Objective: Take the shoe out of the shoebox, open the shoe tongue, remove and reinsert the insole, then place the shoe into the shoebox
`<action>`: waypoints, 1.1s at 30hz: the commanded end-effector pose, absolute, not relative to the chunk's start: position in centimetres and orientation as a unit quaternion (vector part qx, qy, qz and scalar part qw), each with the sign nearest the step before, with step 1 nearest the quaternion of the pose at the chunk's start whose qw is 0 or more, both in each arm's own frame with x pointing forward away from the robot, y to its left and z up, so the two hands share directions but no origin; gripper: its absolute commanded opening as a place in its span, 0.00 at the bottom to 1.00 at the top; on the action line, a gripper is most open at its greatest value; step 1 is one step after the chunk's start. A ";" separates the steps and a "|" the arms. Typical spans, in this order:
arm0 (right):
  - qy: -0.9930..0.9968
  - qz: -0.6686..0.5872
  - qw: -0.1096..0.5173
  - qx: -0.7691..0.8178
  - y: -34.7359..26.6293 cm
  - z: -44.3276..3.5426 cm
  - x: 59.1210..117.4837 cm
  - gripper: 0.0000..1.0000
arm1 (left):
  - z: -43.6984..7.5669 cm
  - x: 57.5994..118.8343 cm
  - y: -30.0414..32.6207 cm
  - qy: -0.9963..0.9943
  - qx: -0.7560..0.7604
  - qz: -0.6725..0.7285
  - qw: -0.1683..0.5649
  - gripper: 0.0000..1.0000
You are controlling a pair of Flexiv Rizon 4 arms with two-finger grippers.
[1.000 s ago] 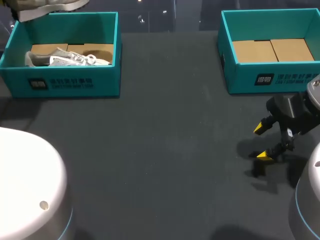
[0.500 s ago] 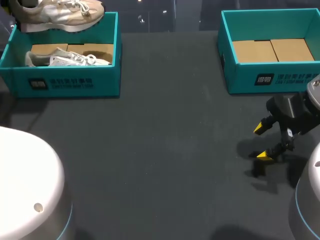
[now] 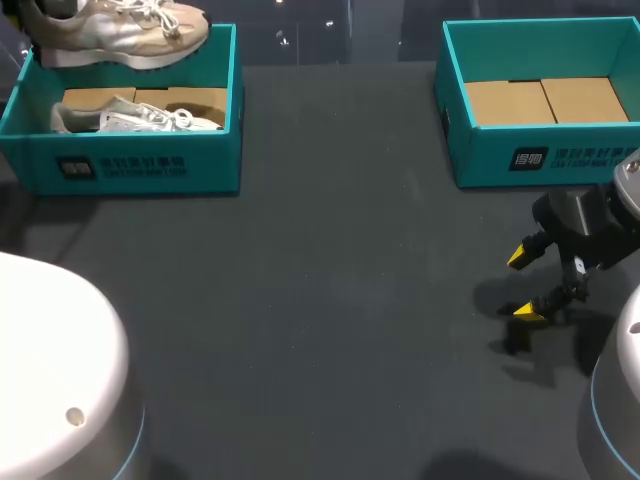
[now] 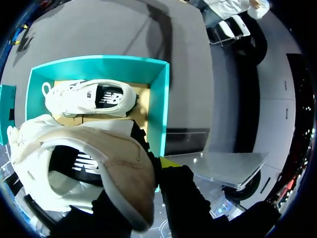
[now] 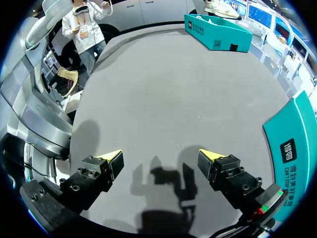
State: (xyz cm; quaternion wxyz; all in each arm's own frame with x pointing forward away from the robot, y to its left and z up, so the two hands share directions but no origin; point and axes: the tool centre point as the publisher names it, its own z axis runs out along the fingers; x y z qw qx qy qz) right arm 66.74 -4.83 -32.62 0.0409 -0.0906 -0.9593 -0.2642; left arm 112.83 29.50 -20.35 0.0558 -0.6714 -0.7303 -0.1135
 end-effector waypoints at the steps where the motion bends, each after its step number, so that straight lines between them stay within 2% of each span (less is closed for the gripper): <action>1: -0.960 -0.263 0.040 -0.091 -4.9 -32.6 66.6 1.00 | -22.0 114.0 29.1 -0.728 -0.672 -0.116 0.067 0.00; 12: -0.960 -0.263 0.040 -0.091 -4.9 -32.6 66.6 1.00 | -24.8 115.6 28.9 -0.724 -0.673 -0.118 0.093 0.00; 33: -0.960 -0.263 0.040 -0.091 -4.9 -32.6 66.6 1.00 | -27.4 117.0 29.6 -0.721 -0.677 -0.119 0.092 0.00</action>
